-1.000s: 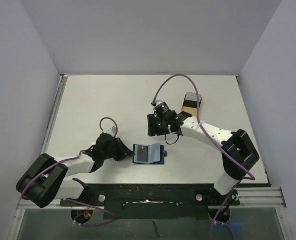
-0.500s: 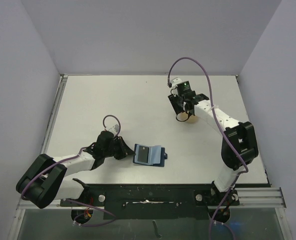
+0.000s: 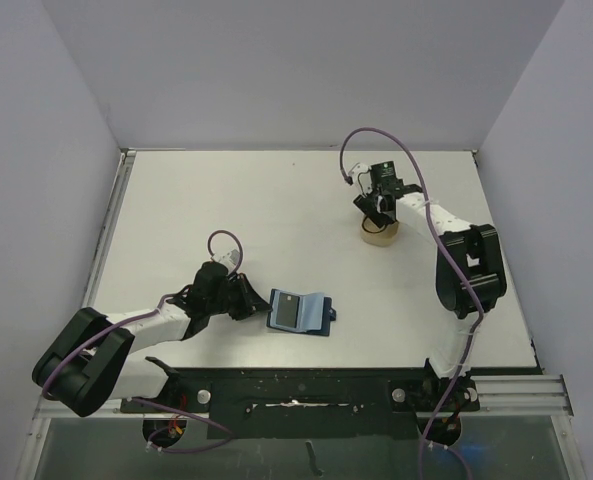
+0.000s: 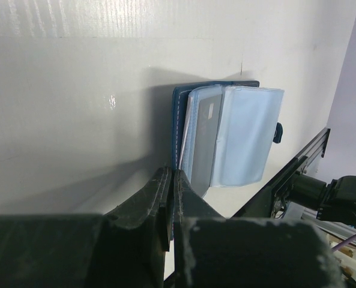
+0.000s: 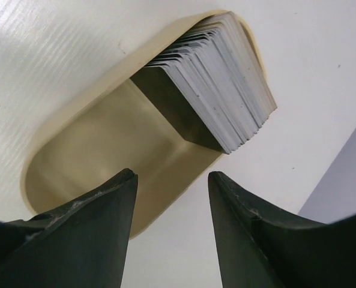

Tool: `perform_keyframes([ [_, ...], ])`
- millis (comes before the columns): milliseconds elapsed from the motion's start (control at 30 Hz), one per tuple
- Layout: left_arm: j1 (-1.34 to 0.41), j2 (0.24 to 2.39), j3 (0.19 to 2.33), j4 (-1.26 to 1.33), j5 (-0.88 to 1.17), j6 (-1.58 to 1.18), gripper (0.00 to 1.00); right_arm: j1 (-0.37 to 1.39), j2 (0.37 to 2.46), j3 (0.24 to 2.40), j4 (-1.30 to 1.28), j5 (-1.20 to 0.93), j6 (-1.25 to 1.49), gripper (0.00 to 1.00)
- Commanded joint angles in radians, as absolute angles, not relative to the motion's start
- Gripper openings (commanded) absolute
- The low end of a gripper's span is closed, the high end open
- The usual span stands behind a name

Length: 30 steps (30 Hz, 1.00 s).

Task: Put the credit cards into the card holder
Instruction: Pick up the credit card from the storage box.

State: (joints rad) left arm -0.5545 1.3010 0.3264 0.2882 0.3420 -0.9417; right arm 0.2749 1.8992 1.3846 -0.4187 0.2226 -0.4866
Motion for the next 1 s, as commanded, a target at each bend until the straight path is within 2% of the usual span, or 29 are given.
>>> perform_keyframes([
  [0,-0.554,1.296,0.348,0.336,0.365,-0.936,0.0,0.253,1.882,1.44,-0.332,0.232,-0.6,0.52],
  [767,-0.554,1.301,0.313,0.371,0.368,-0.968,0.0,0.22,2.016,1.51,-0.207,0.238,-0.777,0.52],
  [967,-0.554,1.301,0.311,0.376,0.37,-0.973,0.0,0.215,2.023,1.515,-0.182,0.245,-0.775,0.49],
])
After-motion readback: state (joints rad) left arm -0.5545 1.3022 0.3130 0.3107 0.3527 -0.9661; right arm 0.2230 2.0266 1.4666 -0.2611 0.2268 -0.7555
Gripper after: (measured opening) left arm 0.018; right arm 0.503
